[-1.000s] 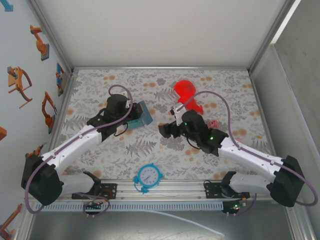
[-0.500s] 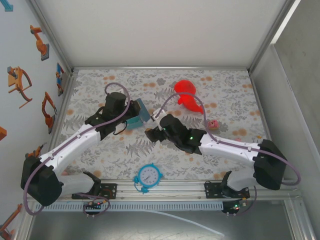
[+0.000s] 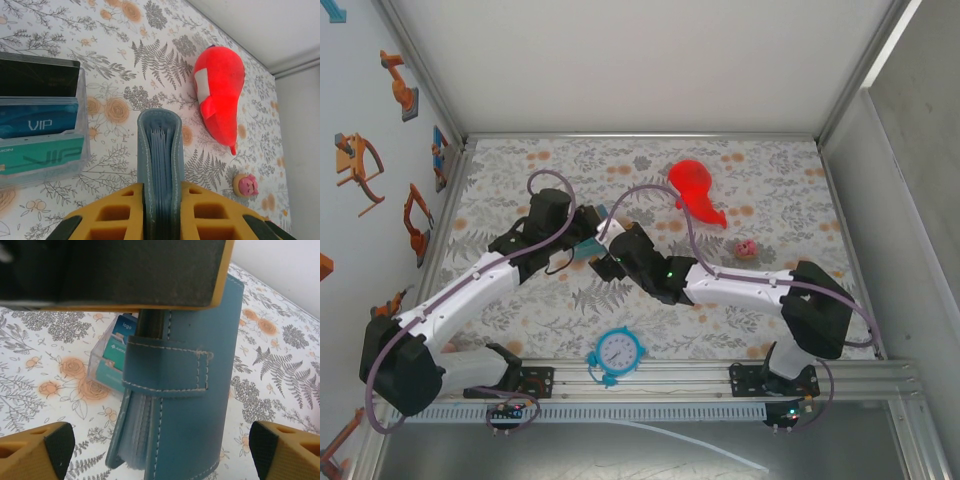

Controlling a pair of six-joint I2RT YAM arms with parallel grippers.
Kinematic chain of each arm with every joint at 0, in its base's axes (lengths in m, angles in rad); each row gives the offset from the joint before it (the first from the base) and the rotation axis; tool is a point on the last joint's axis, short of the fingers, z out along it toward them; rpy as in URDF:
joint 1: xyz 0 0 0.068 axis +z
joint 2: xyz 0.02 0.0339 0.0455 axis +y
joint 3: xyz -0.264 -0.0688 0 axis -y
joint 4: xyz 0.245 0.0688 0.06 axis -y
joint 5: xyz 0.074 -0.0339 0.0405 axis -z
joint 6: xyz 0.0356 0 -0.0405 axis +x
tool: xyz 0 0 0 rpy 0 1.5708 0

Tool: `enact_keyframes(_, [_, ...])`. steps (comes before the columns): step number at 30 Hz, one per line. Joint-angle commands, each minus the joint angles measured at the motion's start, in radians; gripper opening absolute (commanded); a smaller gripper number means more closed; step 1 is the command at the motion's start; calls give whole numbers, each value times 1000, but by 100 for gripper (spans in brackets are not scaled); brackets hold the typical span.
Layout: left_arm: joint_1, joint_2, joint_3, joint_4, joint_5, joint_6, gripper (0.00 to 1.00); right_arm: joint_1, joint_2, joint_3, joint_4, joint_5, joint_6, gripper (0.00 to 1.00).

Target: Take the credit cards out of the card holder

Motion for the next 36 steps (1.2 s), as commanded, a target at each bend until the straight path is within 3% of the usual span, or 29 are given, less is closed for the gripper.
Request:
enact_keyframes(1, [-5, -9, -7, 14, 61, -30, 0, 3, 37, 46, 66, 34, -45, 89])
enact_keyframes(10, [-5, -11, -5, 12, 87, -37, 0, 3, 65, 30, 118, 66, -54, 85])
enact_keyframes(15, [-4, -14, -9, -4, 105, -43, 0, 3, 62, 14, 164, 109, -54, 77])
enact_keyframes(19, [-4, -15, -13, -8, 124, -49, 0, 1, 66, 11, 190, 122, -62, 57])
enact_keyframes(24, [-4, -14, -15, 6, 144, -64, 0, 2, 72, 14, 195, 126, -70, 15])
enact_keyframes(26, [-3, -14, -15, 14, 150, -66, 1, 2, 69, 11, 196, 127, -70, 4])
enact_keyframes(30, [-1, -20, -15, 24, 149, -66, 11, 1, 54, -4, 200, 128, -62, 0])
enact_keyframes(36, [10, -53, -24, 38, 127, -58, 45, -1, 26, -42, 222, 123, -38, 0])
